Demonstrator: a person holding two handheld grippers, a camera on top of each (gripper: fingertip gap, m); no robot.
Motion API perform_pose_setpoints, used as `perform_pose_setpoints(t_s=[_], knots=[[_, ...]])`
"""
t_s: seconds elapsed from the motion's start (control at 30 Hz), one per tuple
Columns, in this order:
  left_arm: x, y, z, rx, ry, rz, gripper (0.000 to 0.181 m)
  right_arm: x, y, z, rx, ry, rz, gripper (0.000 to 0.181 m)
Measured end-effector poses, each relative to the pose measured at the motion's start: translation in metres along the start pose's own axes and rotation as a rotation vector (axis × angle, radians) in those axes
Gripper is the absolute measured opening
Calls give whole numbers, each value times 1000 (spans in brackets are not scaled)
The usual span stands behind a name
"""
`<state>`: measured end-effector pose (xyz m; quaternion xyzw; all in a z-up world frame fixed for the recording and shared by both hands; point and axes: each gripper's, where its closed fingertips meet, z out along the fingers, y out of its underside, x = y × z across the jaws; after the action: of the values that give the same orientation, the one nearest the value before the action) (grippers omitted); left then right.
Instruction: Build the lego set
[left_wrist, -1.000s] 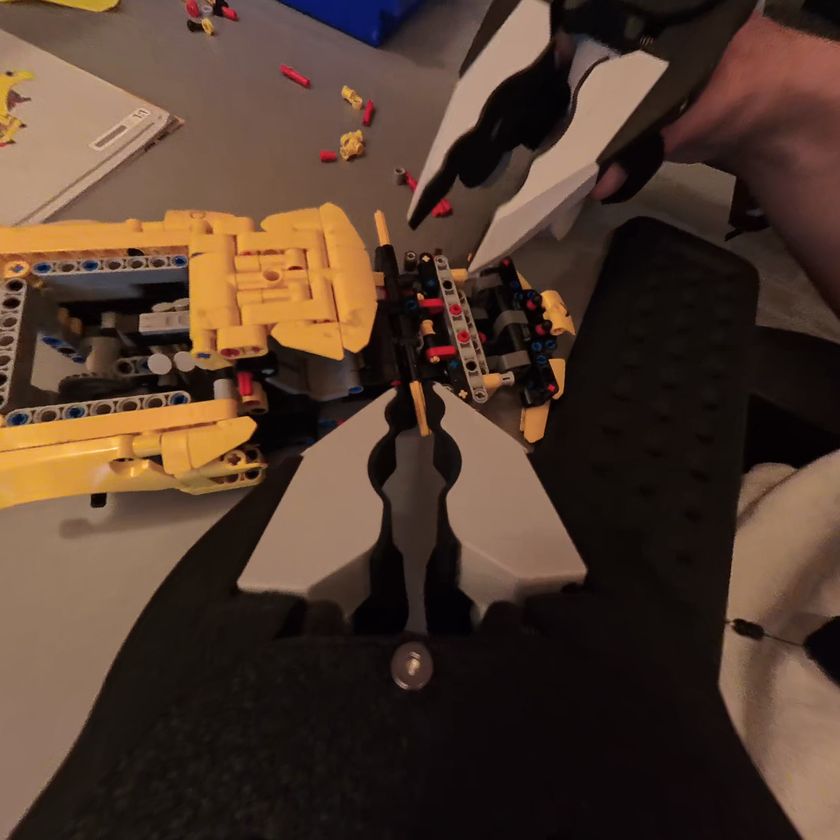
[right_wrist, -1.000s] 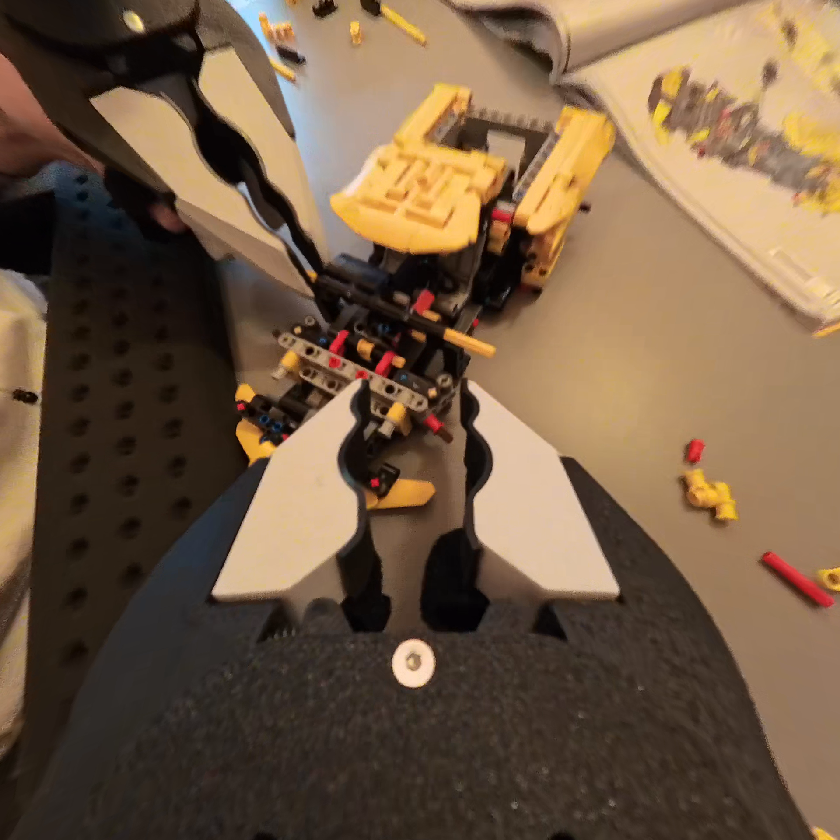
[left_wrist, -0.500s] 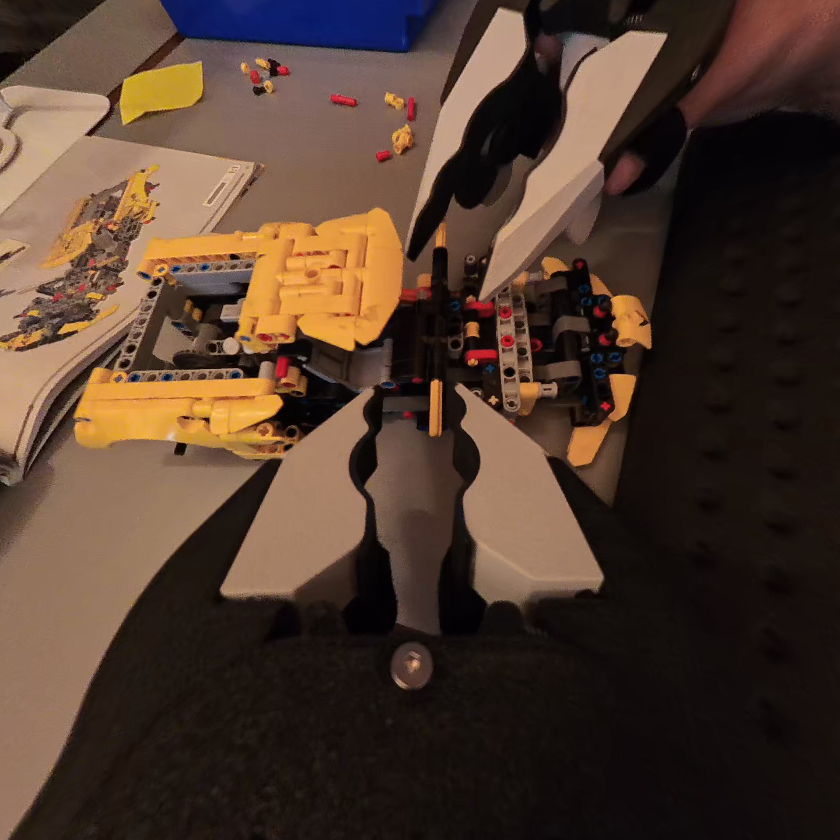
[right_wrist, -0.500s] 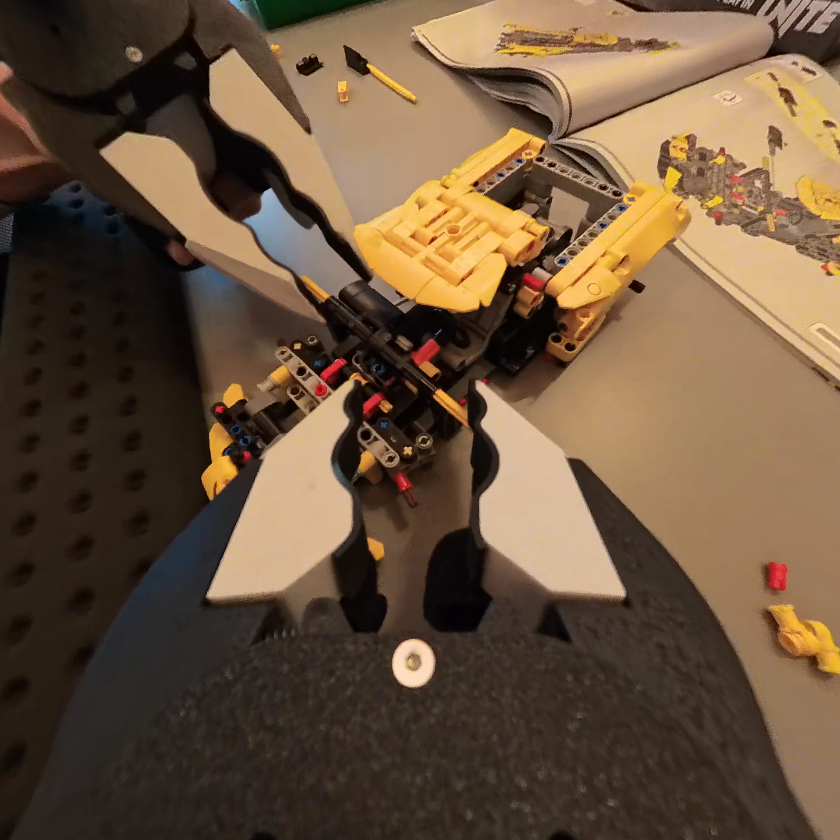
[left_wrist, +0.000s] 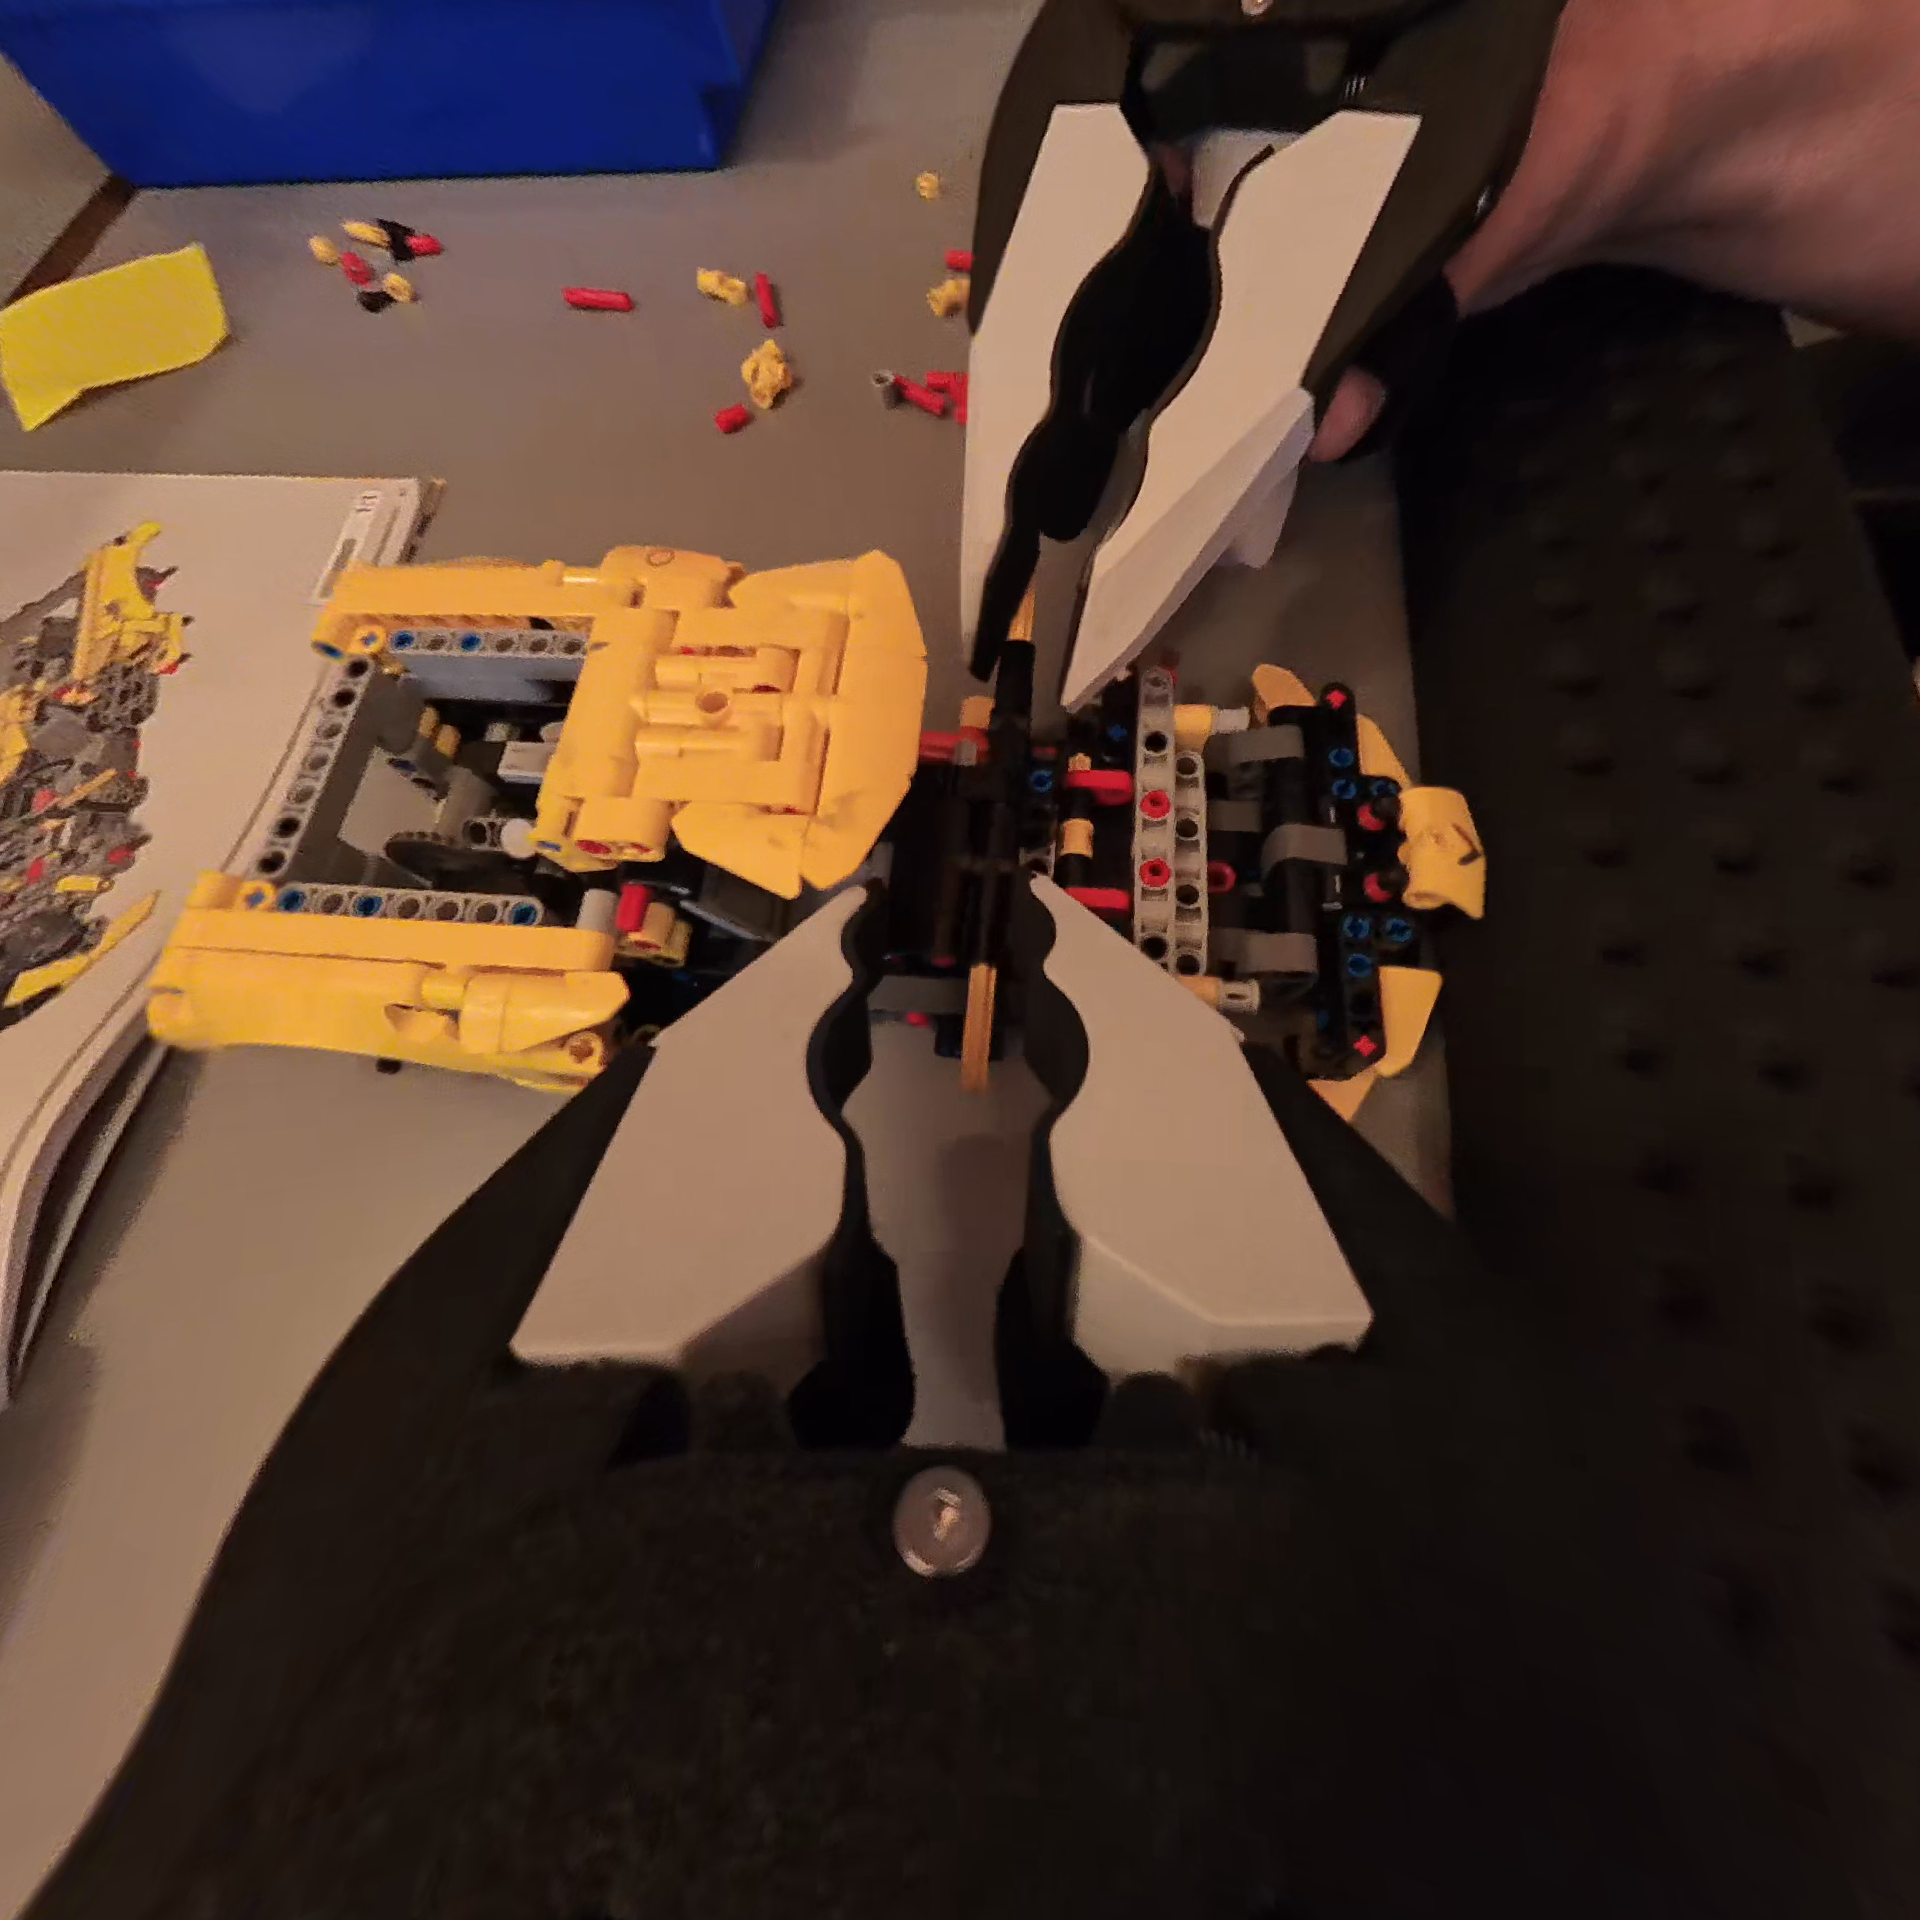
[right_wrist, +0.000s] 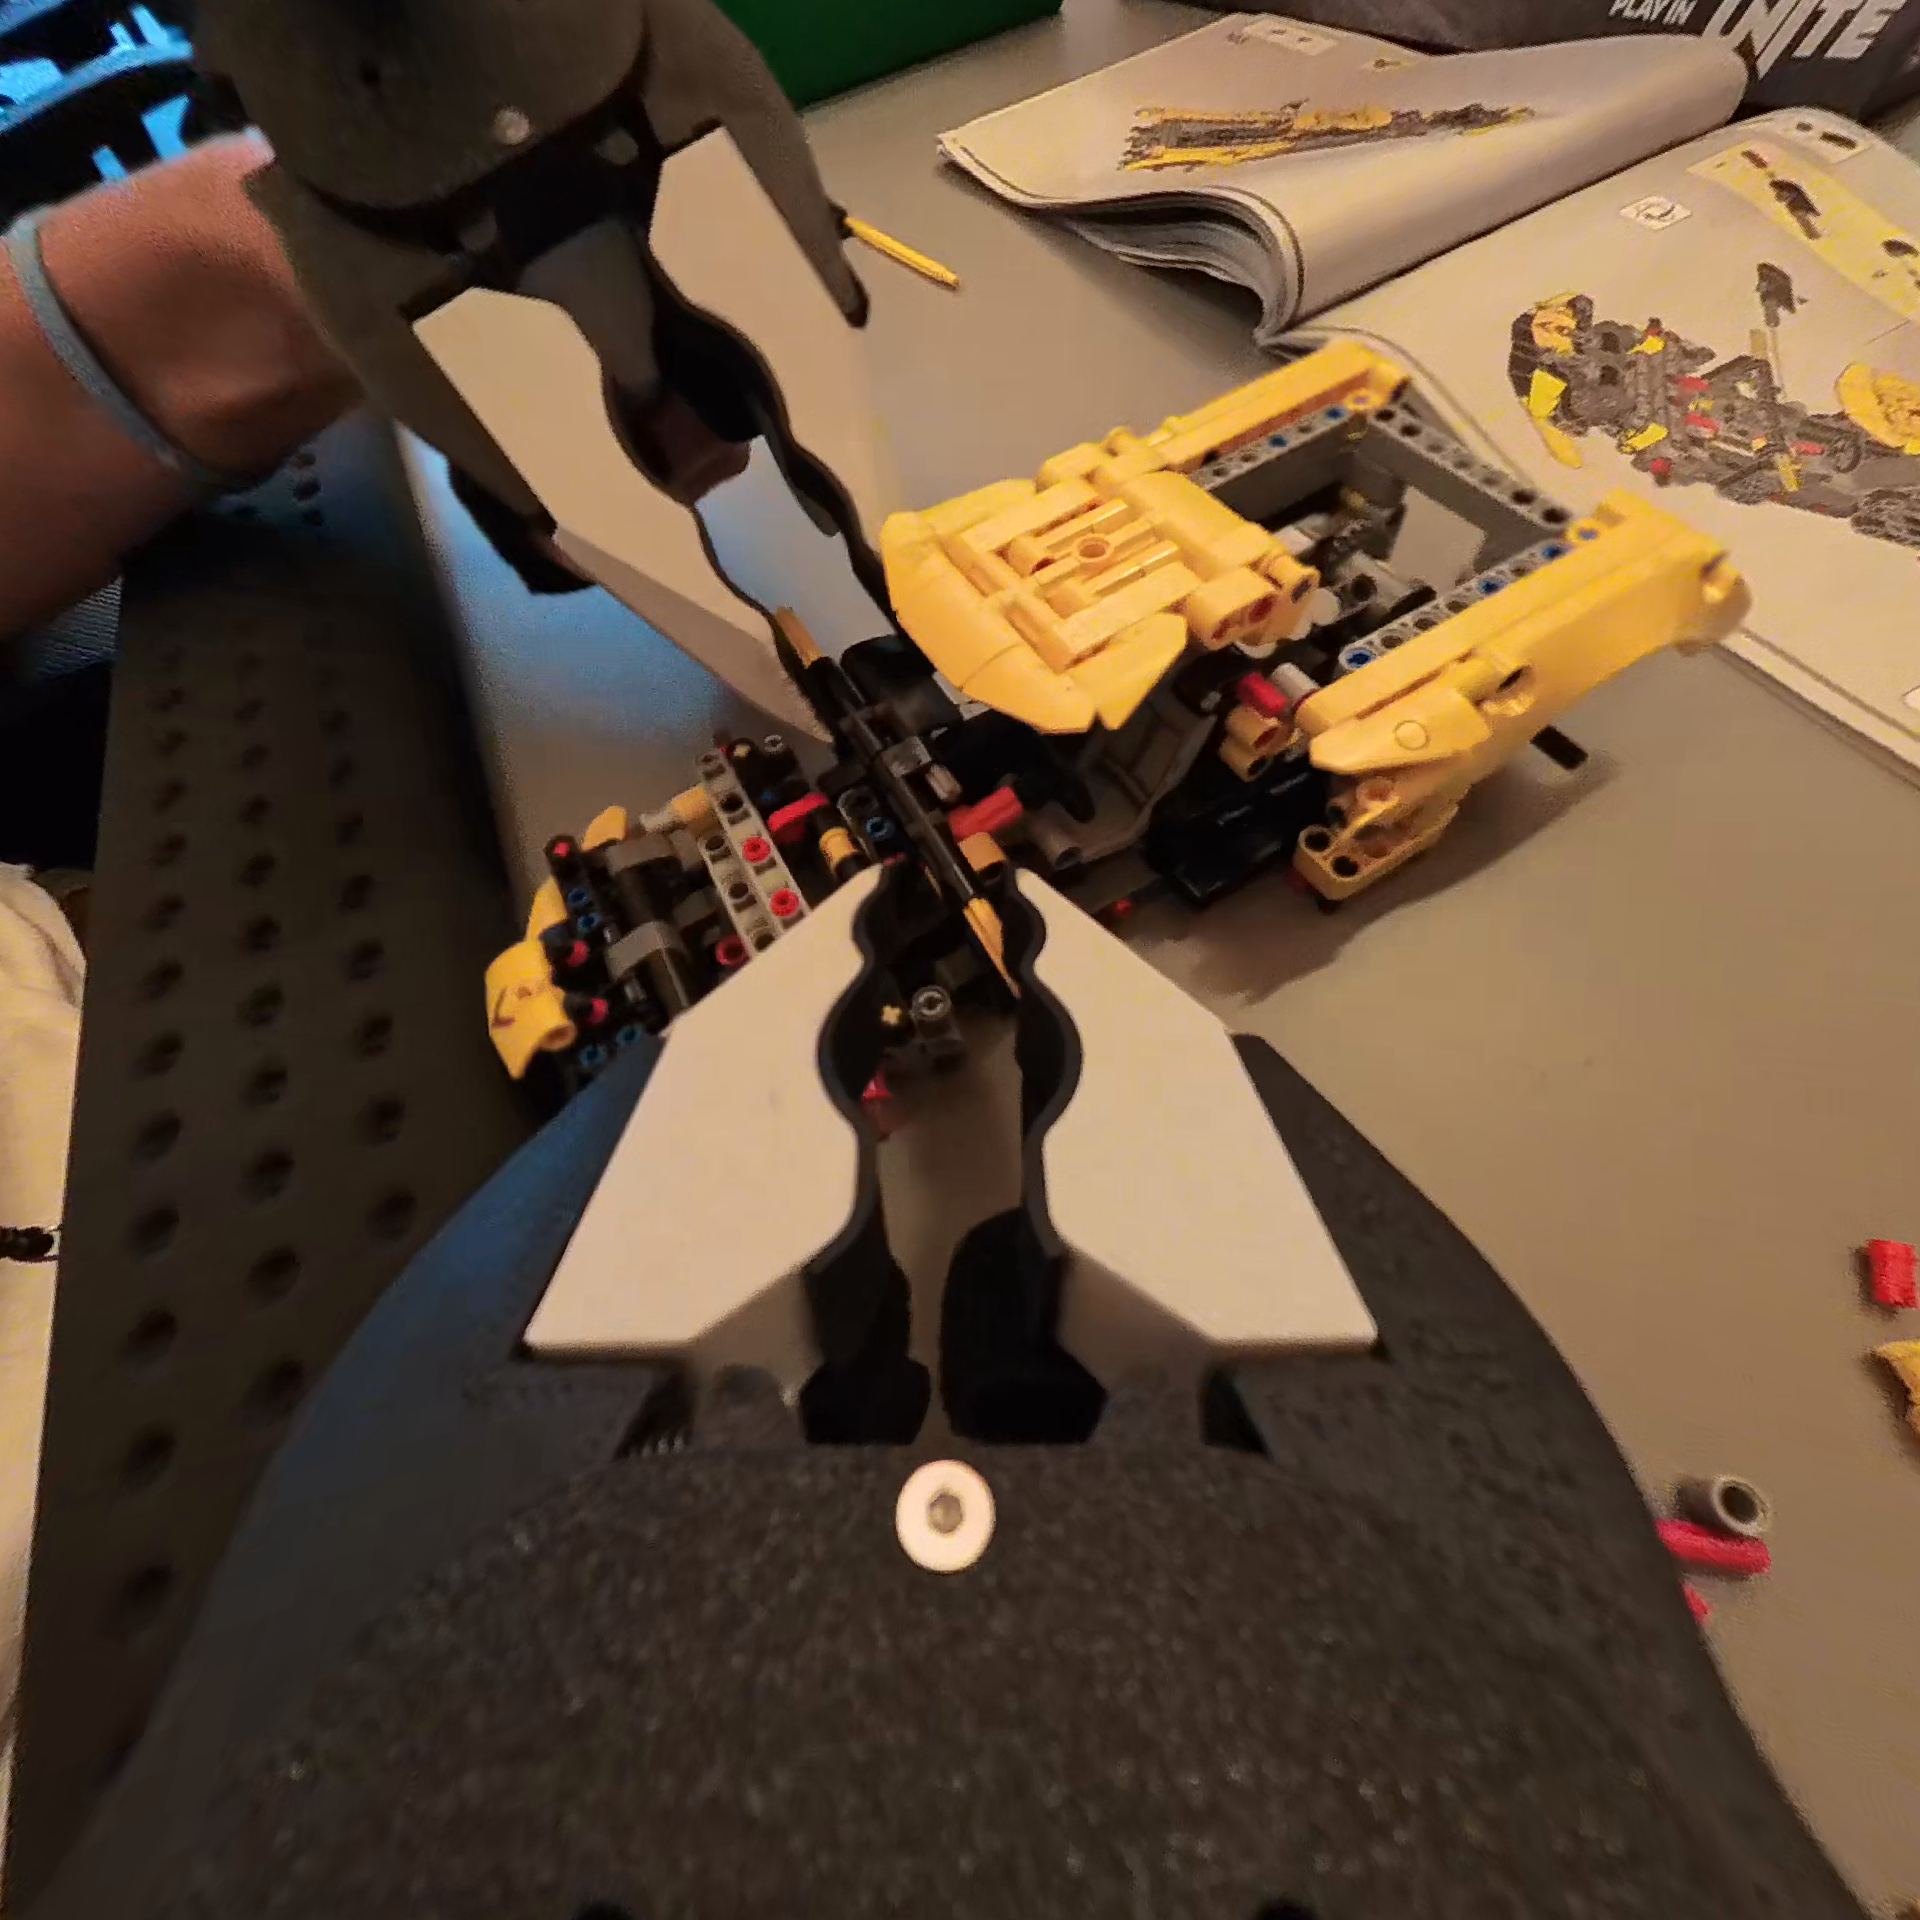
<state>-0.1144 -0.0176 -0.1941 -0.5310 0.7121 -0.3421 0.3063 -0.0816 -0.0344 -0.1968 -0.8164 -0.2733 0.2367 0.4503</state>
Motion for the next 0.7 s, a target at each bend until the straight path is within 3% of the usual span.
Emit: perform_pose_setpoints(t_s=[0.33, 0.53, 0.7], knots=[[-10, 14, -15, -117, 269, 58, 28, -22, -4, 15, -27, -25, 12, 10], [-28, 24, -26, -153, 208, 74, 34, -53, -11, 36, -30, -77, -70, 14], [-48, 24, -25, -133, 134, 52, 35, -41, -20, 48, -16, -12, -50, 17]])
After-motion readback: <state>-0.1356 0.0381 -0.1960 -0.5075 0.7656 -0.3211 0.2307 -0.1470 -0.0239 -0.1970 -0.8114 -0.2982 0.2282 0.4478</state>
